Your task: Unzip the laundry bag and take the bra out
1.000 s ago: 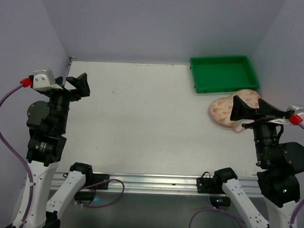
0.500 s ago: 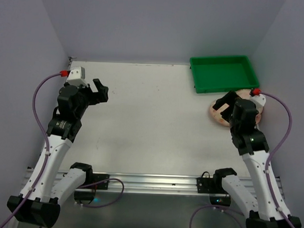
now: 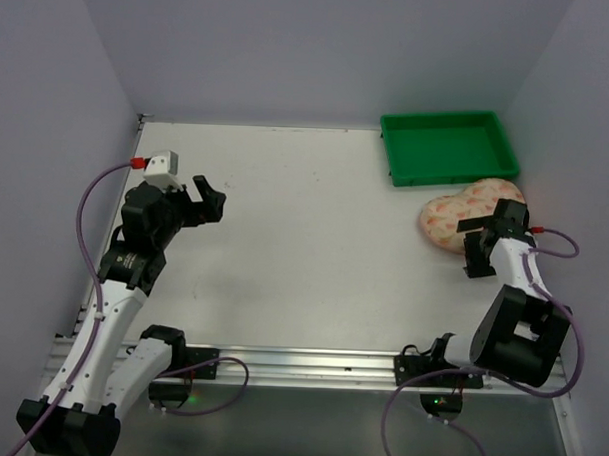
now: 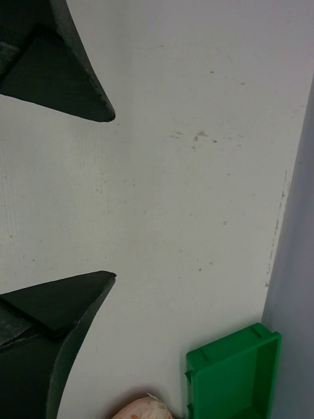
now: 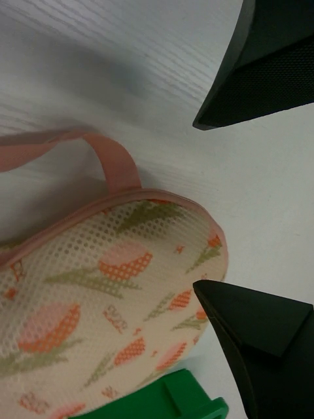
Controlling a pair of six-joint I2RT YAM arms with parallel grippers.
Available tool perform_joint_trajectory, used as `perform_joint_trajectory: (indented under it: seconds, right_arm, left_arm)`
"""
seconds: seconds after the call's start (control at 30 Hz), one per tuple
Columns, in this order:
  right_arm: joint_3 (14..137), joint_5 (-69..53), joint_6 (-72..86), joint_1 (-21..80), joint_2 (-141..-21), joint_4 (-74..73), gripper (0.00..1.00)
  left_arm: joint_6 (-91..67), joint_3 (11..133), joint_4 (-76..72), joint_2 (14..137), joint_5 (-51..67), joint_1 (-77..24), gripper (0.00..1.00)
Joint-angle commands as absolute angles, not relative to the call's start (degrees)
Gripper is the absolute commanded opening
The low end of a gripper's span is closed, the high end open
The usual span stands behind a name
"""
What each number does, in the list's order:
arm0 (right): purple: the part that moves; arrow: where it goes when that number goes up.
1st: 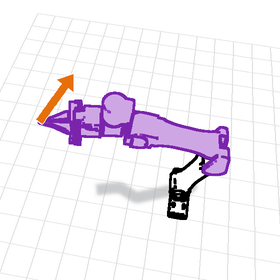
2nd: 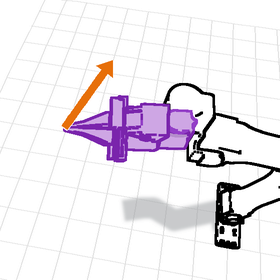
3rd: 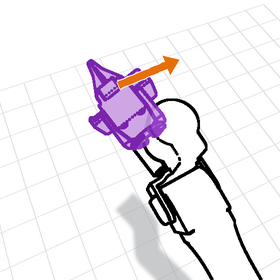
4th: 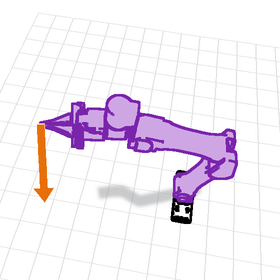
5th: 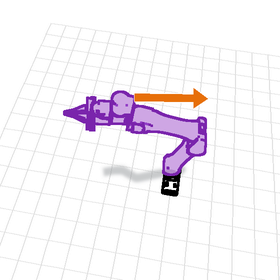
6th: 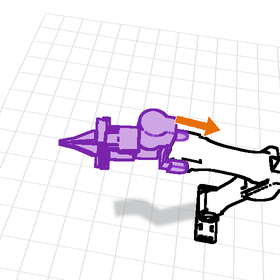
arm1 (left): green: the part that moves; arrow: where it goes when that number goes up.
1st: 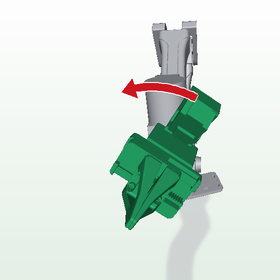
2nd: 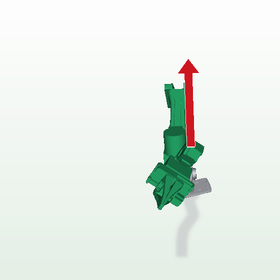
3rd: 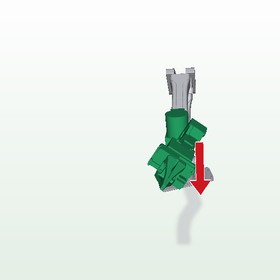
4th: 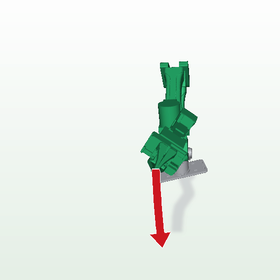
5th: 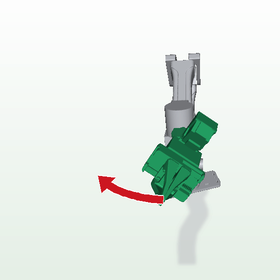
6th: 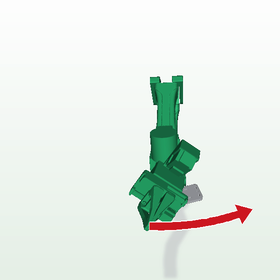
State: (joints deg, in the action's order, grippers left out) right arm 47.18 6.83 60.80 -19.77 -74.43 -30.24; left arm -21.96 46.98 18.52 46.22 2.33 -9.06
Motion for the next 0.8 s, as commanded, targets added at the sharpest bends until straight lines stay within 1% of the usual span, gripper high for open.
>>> perform_joint_trajectory:
  seconds: [0.0,0.2,0.27,0.3,0.37,0.4,0.43,0.5,0.53,0.6,0.63,0.73,0.77]
  right_arm:
    - [44.4,-2.3,67.4,-22.0,-77.5,-22.4,0.99]
    - [42.8,-6.6,70.5,-22.1,-85.5,-12.4,0.98]
    - [42.1,-6.9,71.2,-22.2,-86.3,-8.3,0.96]
    - [41.7,-7.1,71.3,-22.3,-86.6,-6.8,0.90]
    - [41.3,-7.0,71.5,-22.4,-86.6,-4.5,0.83]
    - [41.4,-6.9,71.6,-22.5,-86.7,-4.3,0.77]
    - [41.3,-6.7,71.6,-22.6,-86.4,-4.3,0.61]
    - [41.0,-6.5,70.8,-22.7,-85.7,-4.4,0.42]
    - [40.6,-6.7,70.5,-22.7,-84.5,-4.4,0.25]
    - [39.4,-7.5,69.8,-22.7,-82.7,-4.9,0.11]
    - [38.9,-8.1,69.0,-22.7,-81.7,-5.4,0.00]
    - [37.4,-11.1,66.5,-22.5,-77.3,-7.9,0.00]
    - [37.3,-13.7,65.9,-22.3,-75.1,-10.3,0.00]
  left_arm:
    - [-23.1,45.9,17.4,44.6,4.6,-9.1,1.00]
    - [-22.8,45.9,18.7,43.7,3.8,-9.3,1.00]
    - [-22.4,46.1,19.2,43.5,3.3,-9.3,1.00]
    - [-22.2,46.4,19.7,43.4,3.0,-9.3,1.00]
    - [-21.9,46.6,19.9,43.3,2.6,-9.3,1.00]
    - [-21.9,46.7,20.3,43.2,2.4,-9.3,1.00]
    - [-21.9,46.8,20.3,43.2,2.3,-9.3,1.00]
    - [-21.9,46.9,20.5,43.2,2.3,-9.3,1.00]
    - [-21.9,47.0,20.5,43.3,2.3,-9.3,1.00]
    - [-21.8,47.2,20.5,43.4,2.3,-9.3,1.00]
    - [-21.8,47.1,20.5,43.5,2.2,-9.3,1.00]
    - [-21.6,47.5,20.2,43.9,2.1,-9.3,1.00]
    - [-21.4,47.7,20.1,44.0,2.2,-9.3,1.00]
